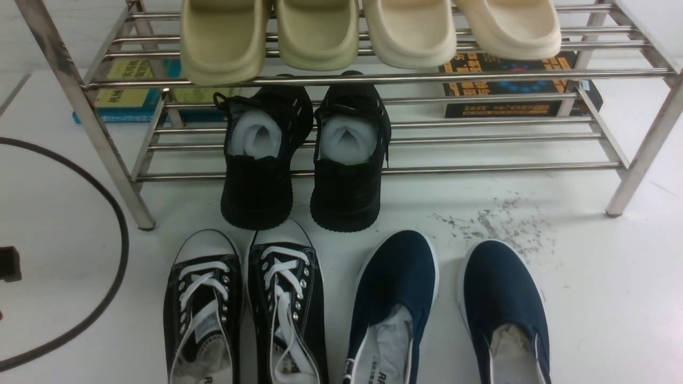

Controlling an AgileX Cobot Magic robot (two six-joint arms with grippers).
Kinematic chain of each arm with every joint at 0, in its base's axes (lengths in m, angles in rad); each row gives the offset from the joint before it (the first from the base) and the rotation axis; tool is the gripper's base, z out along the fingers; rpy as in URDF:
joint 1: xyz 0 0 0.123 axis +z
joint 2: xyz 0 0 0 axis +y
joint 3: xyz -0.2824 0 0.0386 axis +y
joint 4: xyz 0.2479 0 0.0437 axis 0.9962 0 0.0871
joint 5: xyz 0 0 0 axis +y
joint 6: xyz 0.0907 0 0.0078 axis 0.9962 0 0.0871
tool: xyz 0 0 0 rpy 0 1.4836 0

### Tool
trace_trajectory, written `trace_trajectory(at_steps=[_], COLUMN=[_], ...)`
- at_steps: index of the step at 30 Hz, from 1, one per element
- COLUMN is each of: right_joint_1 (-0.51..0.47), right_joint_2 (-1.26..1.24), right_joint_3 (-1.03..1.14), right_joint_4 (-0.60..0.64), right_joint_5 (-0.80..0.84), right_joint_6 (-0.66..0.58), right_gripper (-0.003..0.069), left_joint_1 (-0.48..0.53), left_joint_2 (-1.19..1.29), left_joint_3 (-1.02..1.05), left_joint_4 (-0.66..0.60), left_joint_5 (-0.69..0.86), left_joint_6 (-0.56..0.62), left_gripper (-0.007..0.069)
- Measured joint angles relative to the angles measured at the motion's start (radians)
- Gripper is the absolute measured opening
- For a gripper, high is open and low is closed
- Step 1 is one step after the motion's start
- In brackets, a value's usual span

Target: Take the shoes off the shelf with your hand on the white table.

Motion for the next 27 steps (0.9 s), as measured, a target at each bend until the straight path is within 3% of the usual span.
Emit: trace_trajectory(at_steps=[14,22,27], right_joint_1=[0.0,0.0,0.0], right_joint_2=[0.0,0.0,0.0], right_joint_3=[-0.001,-0.001,-0.001], right_joint_4=[-0.007,-0.15,-0.171], right_joint_5=[0.009,0.015,0.015], right_joint_6=[-0.006,-0.198,-0.227], right_gripper=[0.0098,0.0107,0.0112], left_joint_1=[0.0,0.0,0.0], left_joint_2=[0.0,0.0,0.0], left_joint_3=[0.0,0.0,0.0], left_joint_4=[0.0,0.0,-0.002], left_joint_5=[0.007,0.009,0.01], left_joint_6=[0.0,0.0,0.0], left_gripper=[0.0316,0.0316,0.03])
